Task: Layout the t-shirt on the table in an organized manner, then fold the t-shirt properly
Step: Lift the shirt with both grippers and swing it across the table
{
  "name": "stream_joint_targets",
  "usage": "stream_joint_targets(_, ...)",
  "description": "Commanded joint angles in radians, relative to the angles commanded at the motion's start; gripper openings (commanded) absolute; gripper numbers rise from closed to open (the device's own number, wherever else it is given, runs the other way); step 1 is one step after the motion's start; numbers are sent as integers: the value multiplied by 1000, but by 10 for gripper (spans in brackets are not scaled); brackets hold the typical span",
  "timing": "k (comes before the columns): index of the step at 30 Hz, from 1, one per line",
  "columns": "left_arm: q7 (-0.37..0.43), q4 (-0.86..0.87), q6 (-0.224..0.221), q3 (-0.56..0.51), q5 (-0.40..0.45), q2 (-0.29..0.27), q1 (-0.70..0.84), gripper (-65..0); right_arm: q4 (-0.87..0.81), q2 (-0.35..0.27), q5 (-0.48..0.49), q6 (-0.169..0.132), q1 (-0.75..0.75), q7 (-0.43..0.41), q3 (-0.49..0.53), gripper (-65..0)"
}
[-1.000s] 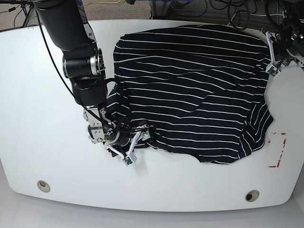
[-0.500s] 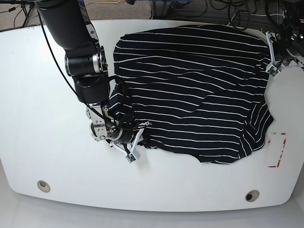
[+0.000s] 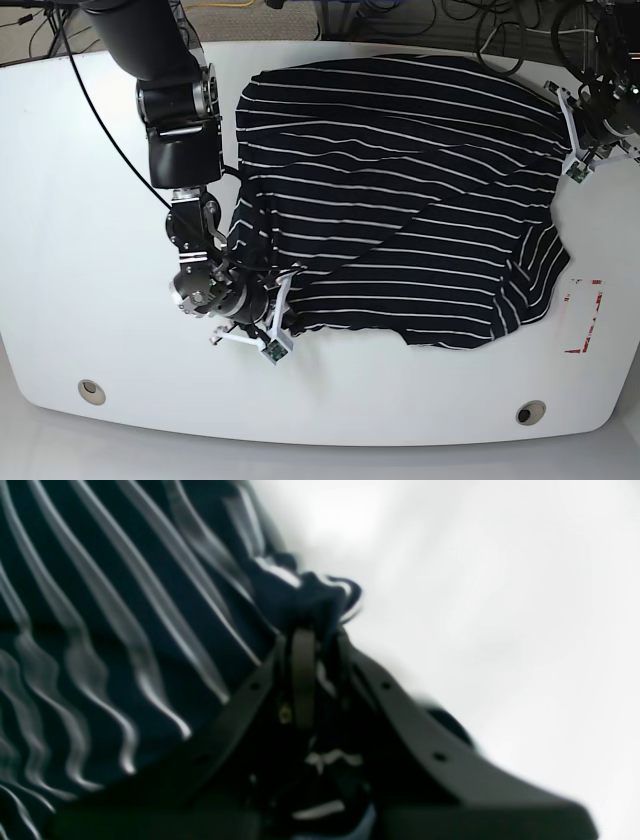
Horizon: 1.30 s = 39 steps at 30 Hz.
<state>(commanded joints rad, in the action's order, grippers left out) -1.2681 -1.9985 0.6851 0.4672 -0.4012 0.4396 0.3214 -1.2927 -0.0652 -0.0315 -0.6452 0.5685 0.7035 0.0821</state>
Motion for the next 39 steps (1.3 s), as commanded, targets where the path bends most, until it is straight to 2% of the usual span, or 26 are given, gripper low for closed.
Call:
stream_joint_targets(2, -25, 0, -2, 8, 0, -17, -61, -650, -80, -9, 0, 0, 5, 54, 0, -650)
stream_joint_targets(5, -64, -2, -2, 6, 0, -29, -149, -650, -144, -44, 0, -2, 38, 80, -2, -650)
stream_joint_targets(9, -81, 2, -3, 6, 0, -29, -259, -650, -164, -83, 3, -2, 86, 81, -2, -650)
stream_joint_targets(21, -84, 9, -3, 2, 3, -26, -738, -650, -161, -199, 9, -3, 405, 86, 5, -650)
stream_joint_targets(24, -86, 9, -5, -23, 3, -23, -861, -650, -161, -213, 5, -34, 486, 110, 5, -650)
stream_joint_targets(25, -86, 9, -8, -43, 5, -21, -910, -650, -161, -215, 3, -49, 522, 127, 5, -650)
stream_joint_targets(27, -87, 9, -29, -72, 5, -20, -970, -650, -163, -221, 2, -53, 566, 155, 0, -650)
stream_joint_targets(29, -109, 9, -72, -100, 3, -6, -1057, -650, -175, -241, 2, -53, 620, 193, -2, -650)
stream_joint_targets(34, -128, 9, -91, -127, 0, -2, -1154, -650, -255, -298, 8, -53, 652, 267, -2, -650)
stream_joint_targets(39, -128, 9, -89, -138, -5, 0, -1122, -650, -384, -339, 9, -53, 589, 356, -15, -650)
